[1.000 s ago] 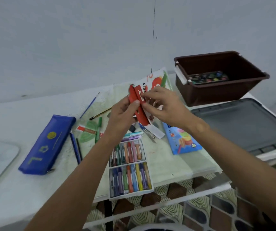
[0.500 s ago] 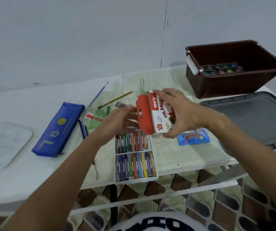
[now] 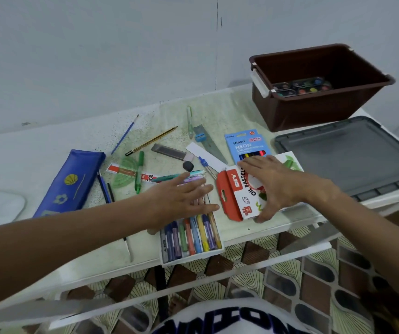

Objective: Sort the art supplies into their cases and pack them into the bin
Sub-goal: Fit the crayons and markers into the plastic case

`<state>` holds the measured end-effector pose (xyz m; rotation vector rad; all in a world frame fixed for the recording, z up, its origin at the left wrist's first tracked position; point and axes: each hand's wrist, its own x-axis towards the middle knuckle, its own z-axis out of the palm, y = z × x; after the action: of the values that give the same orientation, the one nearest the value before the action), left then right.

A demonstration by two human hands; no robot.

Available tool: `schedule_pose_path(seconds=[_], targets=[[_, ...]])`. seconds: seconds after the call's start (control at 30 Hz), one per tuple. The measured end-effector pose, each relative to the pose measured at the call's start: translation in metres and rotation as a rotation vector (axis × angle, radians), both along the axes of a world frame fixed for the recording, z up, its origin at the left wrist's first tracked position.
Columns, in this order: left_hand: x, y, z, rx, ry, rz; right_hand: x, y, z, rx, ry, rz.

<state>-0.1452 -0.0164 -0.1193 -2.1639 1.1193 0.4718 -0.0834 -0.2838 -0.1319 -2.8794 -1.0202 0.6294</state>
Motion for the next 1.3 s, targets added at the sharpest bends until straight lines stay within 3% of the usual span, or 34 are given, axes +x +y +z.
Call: schedule_pose_path(seconds=[0.17,0.43,0.7,0.93,1.3], targets=[[0.001,-0.015,0.002,0.016,0.075,0.004,-0.002,-0.005,-0.009,0.041,0.04,-0.028],[-0.007,0.0,0.029,-0.231,0.108,0.291,-0.006,-0.006,0.008,0.197,-0.033,-0.051],[-0.043,0.067,0.057,-0.286,0.11,0.652,-0.055,0.036,0.012,0.229,0.089,0.06],[-0.069,0.067,0.025,-0.284,0.18,0.803,-0.065,0.074,-0.024,0.269,0.041,0.091],[-0.059,0.07,-0.014,-0.461,0.132,0.877,-0.063,0.075,-0.022,0.234,-0.017,0.117]])
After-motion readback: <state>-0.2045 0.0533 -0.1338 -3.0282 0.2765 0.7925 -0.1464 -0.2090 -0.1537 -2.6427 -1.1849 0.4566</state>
